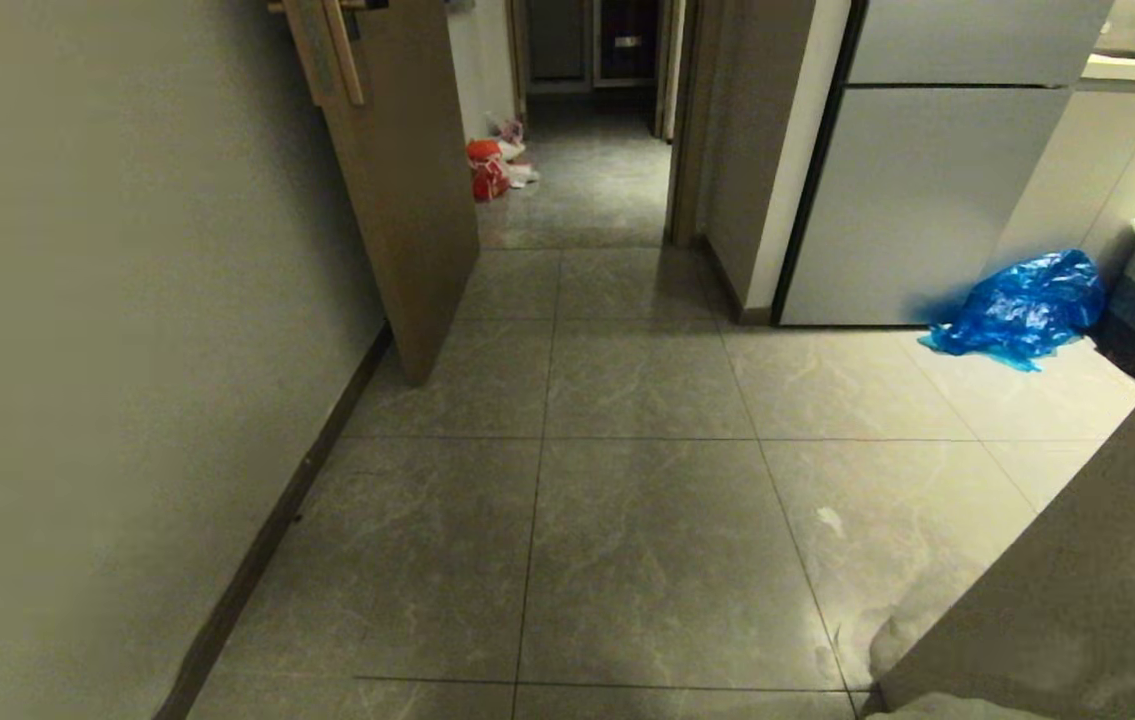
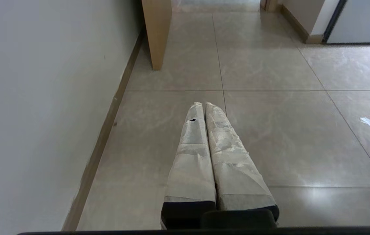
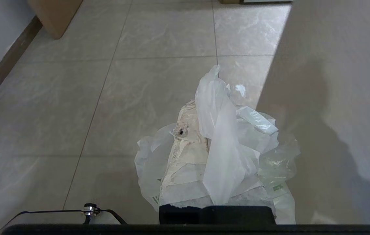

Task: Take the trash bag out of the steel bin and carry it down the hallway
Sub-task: Put the trash bag at the door

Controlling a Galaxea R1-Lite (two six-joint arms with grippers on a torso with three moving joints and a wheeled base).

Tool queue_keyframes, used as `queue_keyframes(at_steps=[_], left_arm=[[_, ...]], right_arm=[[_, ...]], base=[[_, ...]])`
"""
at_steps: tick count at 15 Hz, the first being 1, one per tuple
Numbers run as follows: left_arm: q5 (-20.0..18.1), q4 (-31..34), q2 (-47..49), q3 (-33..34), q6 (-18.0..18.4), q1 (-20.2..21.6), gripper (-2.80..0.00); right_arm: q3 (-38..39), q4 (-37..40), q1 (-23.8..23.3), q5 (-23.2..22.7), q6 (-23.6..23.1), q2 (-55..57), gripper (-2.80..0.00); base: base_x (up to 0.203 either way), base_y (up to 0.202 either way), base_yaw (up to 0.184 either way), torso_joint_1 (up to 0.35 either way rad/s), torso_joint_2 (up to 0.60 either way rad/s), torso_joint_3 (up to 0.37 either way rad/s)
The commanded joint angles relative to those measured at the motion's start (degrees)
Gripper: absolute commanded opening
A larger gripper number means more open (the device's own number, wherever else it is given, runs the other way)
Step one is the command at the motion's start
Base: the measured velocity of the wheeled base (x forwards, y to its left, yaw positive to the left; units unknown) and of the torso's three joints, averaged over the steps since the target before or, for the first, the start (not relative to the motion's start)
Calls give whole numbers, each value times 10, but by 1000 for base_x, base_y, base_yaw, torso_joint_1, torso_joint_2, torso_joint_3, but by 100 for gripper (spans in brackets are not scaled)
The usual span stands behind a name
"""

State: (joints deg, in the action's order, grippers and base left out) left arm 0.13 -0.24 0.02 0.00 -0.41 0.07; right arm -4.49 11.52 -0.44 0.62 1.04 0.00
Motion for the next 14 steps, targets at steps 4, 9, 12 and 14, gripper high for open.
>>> queue_keyframes(at_steps=[4, 9, 12, 14], left_arm=[[0, 0, 1, 1, 0, 0, -280], [0, 0, 1, 1, 0, 0, -280], [0, 0, 1, 1, -1, 0, -280], [0, 0, 1, 0, -1, 0, -280]], right_arm=[[0, 1, 0, 0, 0, 1, -280], [0, 1, 0, 0, 0, 1, -280], [0, 1, 0, 0, 0, 1, -280], [0, 1, 0, 0, 0, 1, -280]], base=[[190, 0, 0, 2, 3, 1], [193, 0, 1, 2, 0, 3], [187, 0, 3, 1, 2, 1], [187, 0, 3, 2, -2, 5]])
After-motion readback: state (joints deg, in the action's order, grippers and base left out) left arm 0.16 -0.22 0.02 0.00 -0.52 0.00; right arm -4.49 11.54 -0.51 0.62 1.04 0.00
